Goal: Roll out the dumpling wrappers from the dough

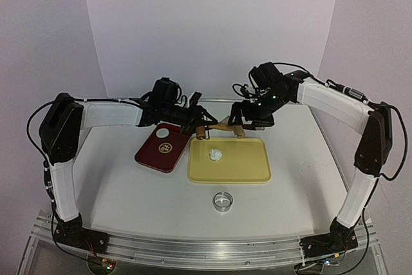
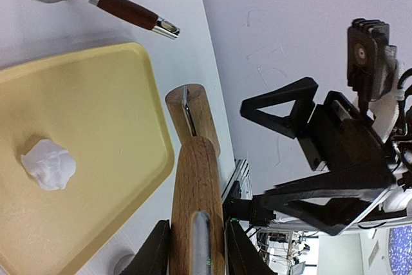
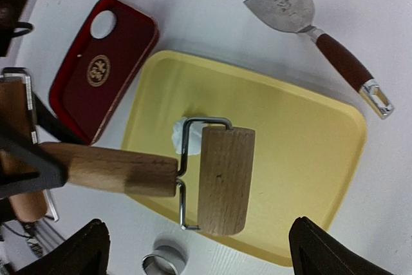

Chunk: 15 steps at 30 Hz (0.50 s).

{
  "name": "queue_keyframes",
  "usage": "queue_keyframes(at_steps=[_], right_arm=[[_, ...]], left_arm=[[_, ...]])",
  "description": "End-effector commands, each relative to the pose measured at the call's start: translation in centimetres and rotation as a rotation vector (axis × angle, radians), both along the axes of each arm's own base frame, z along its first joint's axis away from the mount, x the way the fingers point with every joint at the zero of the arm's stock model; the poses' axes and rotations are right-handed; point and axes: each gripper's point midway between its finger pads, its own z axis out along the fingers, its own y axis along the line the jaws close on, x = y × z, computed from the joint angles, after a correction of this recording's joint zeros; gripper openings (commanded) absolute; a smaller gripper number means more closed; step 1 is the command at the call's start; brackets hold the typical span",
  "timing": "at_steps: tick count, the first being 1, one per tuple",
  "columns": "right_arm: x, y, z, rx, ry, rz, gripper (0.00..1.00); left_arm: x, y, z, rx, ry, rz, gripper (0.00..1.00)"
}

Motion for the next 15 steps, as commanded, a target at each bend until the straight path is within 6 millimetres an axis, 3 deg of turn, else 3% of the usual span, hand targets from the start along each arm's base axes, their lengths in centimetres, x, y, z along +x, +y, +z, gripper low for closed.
queue_keyframes(at_steps=[1, 8, 15], right_arm=[[-0.5, 0.5, 5.4, 0.273, -0.006, 0.127, 0.98], [-1.4, 0.4, 6.5, 0.591, 0.155, 0.206, 0.98], [-2.1, 2.1, 7.8, 0.754, 0.239, 0.279, 0.95]], left_arm=[[-0.5, 1.1, 6.5, -0.153, -0.134, -0.042, 0.00], [-2.6, 1.5, 10.3, -0.279, -0.248, -0.143, 0.00], [-4.2, 1.7, 11.9, -0.363, -0.268, -0.220, 0.00]])
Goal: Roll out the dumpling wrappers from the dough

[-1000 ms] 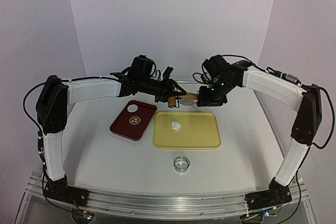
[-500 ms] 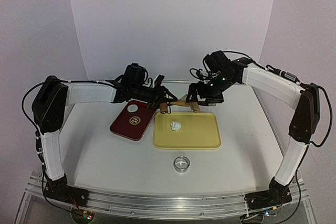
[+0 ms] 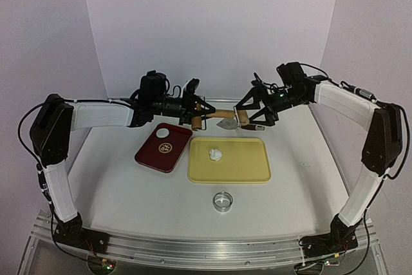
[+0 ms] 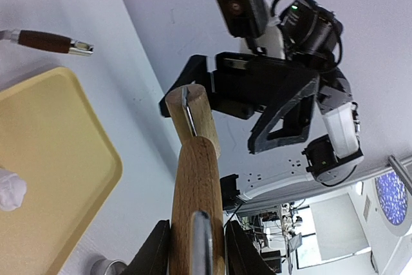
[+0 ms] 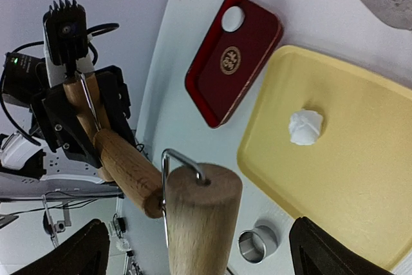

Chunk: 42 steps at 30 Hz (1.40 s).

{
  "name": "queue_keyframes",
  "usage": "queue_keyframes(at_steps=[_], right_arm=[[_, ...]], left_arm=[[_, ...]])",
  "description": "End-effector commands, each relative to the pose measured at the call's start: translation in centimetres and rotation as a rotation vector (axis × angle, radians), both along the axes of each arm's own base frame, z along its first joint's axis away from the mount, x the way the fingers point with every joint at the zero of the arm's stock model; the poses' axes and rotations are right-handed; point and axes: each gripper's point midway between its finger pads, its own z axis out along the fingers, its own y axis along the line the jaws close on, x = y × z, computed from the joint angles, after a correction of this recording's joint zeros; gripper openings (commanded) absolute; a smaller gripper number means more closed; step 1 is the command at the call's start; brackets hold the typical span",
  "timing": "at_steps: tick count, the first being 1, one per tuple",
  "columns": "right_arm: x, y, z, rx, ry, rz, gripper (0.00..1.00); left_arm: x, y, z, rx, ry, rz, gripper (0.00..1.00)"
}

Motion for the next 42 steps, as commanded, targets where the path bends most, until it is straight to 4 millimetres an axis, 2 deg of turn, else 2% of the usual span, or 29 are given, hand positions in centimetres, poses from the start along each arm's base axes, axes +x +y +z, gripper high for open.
queue_keyframes(at_steps=[1, 4, 9, 15, 24, 32, 37, 41, 42], right_arm=[[-1.4, 2.3, 3.7, 0.215, 0.018, 0.120, 0.94], [-1.4, 2.8, 4.8, 0.292, 0.028, 0.144, 0.86], [-1.8, 3.4, 5.6, 0.336, 0.047, 0.159, 0.70], [-2.2, 3.7, 5.5, 0.335, 0.047, 0.168, 0.52], [-3.2, 4.2, 5.6, 0.346, 0.064, 0.203, 0.44], [-4.2, 4.0, 6.2, 0.360, 0.071, 0.225, 0.43], [-4.5, 4.0, 6.6, 0.366, 0.070, 0.234, 0.32], [-4.7, 3.8, 6.8, 0.358, 0.064, 0.212, 0.15], [-4.7, 3.8, 6.6, 0.351, 0.066, 0.199, 0.11]], left_arm=[[-2.4, 0.6, 6.3, -0.163, -0.142, -0.097, 0.00], [-2.5, 0.5, 6.2, -0.165, -0.139, -0.103, 0.00], [-2.2, 0.3, 5.9, -0.162, -0.116, -0.098, 0.00], [-1.7, 0.1, 5.2, -0.148, -0.087, -0.081, 0.00], [-0.6, -0.2, 4.3, -0.132, -0.042, -0.038, 0.00], [0.2, -0.6, 3.3, -0.115, -0.017, -0.008, 0.00], [0.5, -0.7, 2.4, -0.104, -0.007, -0.006, 0.00], [0.6, -0.9, 1.1, -0.082, 0.017, -0.003, 0.01], [0.6, -0.8, 0.7, -0.075, 0.019, -0.003, 0.06]])
